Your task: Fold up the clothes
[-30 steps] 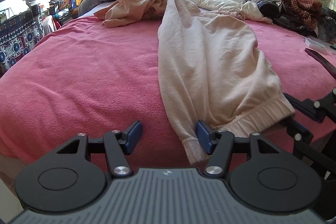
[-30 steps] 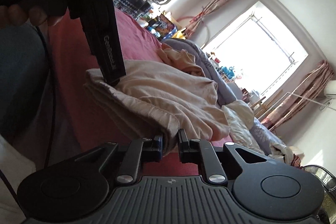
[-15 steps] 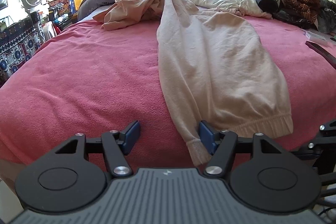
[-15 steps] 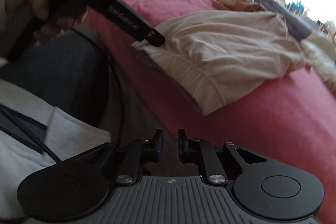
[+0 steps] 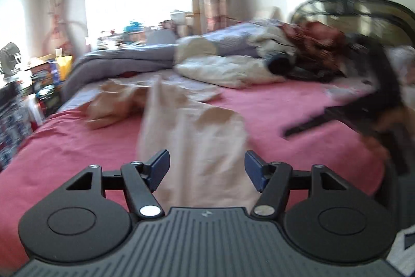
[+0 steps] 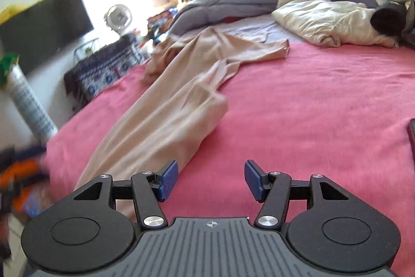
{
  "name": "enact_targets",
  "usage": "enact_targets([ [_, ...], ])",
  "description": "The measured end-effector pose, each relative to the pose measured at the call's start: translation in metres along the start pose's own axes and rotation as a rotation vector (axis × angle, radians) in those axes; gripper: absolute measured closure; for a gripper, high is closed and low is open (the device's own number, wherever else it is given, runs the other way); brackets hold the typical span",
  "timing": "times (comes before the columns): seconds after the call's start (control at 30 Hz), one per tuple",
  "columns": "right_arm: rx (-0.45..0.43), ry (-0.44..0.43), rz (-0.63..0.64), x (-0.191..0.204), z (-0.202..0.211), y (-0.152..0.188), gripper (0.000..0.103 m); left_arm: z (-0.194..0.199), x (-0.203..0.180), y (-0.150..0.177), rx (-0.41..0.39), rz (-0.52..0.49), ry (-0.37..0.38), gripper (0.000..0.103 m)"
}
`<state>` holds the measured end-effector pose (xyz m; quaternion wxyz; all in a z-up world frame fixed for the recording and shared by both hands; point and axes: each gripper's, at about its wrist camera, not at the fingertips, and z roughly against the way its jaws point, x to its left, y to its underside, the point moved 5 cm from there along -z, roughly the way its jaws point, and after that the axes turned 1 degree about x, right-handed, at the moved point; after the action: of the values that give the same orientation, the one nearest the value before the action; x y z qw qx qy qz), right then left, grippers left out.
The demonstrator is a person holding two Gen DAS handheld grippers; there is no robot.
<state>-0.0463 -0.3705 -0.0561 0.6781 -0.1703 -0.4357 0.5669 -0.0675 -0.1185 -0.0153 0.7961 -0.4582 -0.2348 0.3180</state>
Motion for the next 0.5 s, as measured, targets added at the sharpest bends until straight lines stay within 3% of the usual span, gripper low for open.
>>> enact_targets([
  [0.1, 0.001, -0.080, -0.124, -0.017, -0.034, -0.023, 0.037, -0.040, -0.018, 0.021, 0.103, -0.004, 0.054, 0.036],
  [0.17, 0.023, -0.133, -0.234, -0.026, -0.066, -0.033, 0.037, -0.064, -0.016, 0.044, 0.187, 0.057, 0.069, 0.037],
  [0.2, 0.048, -0.155, -0.281, -0.030, -0.087, -0.036, 0.044, -0.066, -0.014, 0.051, 0.157, 0.069, 0.074, 0.036],
  [0.23, 0.080, -0.159, -0.309, -0.032, -0.103, -0.035, 0.083, -0.065, -0.015, 0.055, 0.131, 0.060, 0.080, 0.036],
  [0.27, 0.101, -0.152, -0.330, -0.032, -0.113, -0.034, 0.097, -0.064, -0.016, 0.055, 0.128, 0.042, 0.081, 0.036],
  [0.33, 0.105, -0.141, -0.360, -0.031, -0.121, -0.038, 0.096, -0.064, -0.018, 0.054, 0.143, 0.026, 0.080, 0.036],
  [0.5, -0.021, -0.138, -0.318, -0.037, -0.088, -0.065, 0.097, -0.065, -0.014, 0.053, 0.143, 0.035, 0.108, 0.036],
])
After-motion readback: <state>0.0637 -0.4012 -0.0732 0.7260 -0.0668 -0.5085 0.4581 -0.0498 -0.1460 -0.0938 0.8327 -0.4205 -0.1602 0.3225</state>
